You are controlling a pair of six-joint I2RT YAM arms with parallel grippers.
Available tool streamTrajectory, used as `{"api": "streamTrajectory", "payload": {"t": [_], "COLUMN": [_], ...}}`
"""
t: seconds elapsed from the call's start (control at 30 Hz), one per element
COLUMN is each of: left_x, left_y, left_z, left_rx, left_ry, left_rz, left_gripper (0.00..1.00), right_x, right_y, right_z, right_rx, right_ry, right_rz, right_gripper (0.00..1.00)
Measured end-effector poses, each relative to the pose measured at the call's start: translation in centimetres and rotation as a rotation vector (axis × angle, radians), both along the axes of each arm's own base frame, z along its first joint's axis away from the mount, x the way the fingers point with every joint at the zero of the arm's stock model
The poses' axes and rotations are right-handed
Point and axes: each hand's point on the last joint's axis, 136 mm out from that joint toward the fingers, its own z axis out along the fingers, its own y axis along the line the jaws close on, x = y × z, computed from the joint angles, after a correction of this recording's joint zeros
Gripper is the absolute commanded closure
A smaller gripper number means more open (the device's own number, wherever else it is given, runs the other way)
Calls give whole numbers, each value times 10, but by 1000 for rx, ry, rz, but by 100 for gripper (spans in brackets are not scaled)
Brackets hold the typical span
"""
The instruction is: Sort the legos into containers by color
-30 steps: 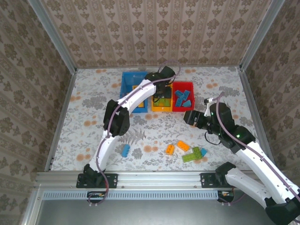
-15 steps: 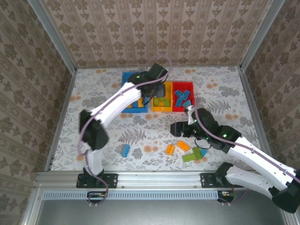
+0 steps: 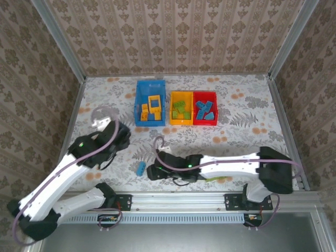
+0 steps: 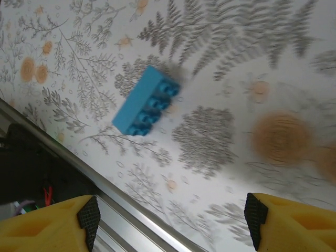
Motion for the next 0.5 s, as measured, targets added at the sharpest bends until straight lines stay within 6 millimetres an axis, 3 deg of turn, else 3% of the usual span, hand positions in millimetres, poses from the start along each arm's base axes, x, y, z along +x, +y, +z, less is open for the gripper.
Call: {"api": "streamTrajectory", "payload": {"t": [0.1,0.2,0.33,0.5], "left_x": [-22,-36,-42,-43], "left_y": [31,50,59,62], "left_z": [2,0,-4,-6], "left_rx": [-9,3,37,54], "left_ry": [-22,-19,7,18], "left_rz": [65,104,125,130], "left_gripper": [39,39,39,39], "right_x": [3,8,16,27], "right_y": [25,41,55,56], "right_z": [-6,-10,-17,-39], "right_rx": [17,23,23,-1], "right_ry": [32,56,89,144], "right_rz": [-31,-62,-104,-156], "right_gripper": [22,22,25,27]}}
